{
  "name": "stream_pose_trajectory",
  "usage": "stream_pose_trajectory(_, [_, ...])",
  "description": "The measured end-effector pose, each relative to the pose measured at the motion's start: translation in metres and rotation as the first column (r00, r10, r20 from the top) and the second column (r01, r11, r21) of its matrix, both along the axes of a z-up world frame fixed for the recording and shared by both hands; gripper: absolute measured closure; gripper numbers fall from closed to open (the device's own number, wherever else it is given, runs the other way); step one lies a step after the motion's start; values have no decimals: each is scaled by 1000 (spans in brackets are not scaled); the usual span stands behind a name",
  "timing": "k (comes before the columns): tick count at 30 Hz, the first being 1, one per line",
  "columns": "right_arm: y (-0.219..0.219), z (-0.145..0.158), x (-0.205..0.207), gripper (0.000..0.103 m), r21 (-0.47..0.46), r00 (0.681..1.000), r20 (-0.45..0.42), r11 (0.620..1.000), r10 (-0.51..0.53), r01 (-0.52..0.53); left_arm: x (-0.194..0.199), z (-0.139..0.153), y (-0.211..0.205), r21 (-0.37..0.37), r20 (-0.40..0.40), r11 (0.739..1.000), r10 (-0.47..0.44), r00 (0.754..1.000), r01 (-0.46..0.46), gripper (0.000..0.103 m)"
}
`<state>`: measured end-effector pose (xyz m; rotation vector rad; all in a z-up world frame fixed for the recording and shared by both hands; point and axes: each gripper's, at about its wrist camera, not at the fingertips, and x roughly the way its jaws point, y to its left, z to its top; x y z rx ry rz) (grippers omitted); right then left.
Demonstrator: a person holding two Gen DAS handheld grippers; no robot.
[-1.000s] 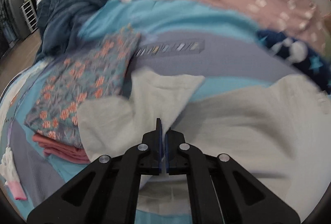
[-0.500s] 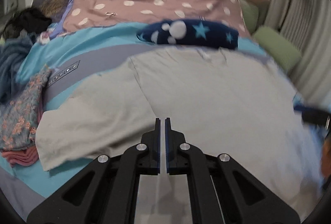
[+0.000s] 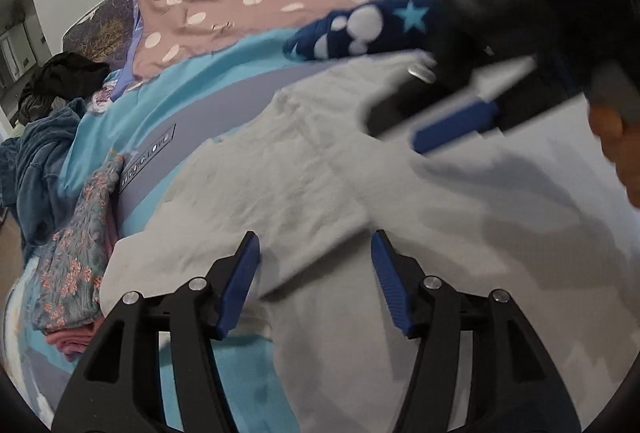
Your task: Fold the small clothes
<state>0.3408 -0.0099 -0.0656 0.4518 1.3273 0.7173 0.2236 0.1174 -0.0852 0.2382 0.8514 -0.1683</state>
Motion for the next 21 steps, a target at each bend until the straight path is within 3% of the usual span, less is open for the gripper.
stream_pose_trajectory(2, [15, -5, 13, 49, 3, 1000, -16, 1000, 15, -15, 7, -1, 5, -36, -5, 999, 10, 1000, -10, 59])
stream_pose_trajectory(4, [31, -13, 22, 49, 9, 998, -47, 999, 31, -31, 11, 2, 11, -76, -10, 997, 10, 1000, -11, 84])
stream_pose_trajectory(5, [37, -16, 26, 47, 4, 998, -58, 1000, 31, -31, 12, 3, 12, -79, -5, 997, 20, 1000, -20, 90])
stream_pose_trajectory(7, [44, -18, 34, 47, 5, 998, -63, 1000, 15, -15, 13, 3, 15, -82, -7, 996, 29, 1000, -29, 92])
stream_pose_trajectory(8, [49, -18, 39, 55, 23, 998, -66, 1000, 10, -8, 13, 3, 18, -100, -9, 994, 31, 999, -32, 93])
stream_pose_trajectory(9, [52, -19, 43, 64, 43, 997, -72, 999, 12, -9, 14, 4, 18, -112, -10, 993, 34, 999, -35, 93])
stream_pose_trajectory(11, [61, -24, 48, 100, 61, 994, -106, 998, 21, -14, 13, 8, 22, -155, -7, 987, 41, 999, -42, 93])
stream_pose_trajectory(13, [61, -16, 45, 100, 53, 997, -75, 999, 10, -6, 12, 14, 26, -189, -4, 981, 51, 999, -50, 93])
stream_pose_trajectory(16, [50, 21, 33, 100, 53, 997, 66, 998, 27, -30, 5, 29, 23, -228, 23, 973, 48, 999, -42, 93])
stream_pose_trajectory(21, [8, 79, 14, 100, 32, 978, 209, 999, 24, -31, -5, 67, -1, -310, 94, 950, -16, 995, 45, 93])
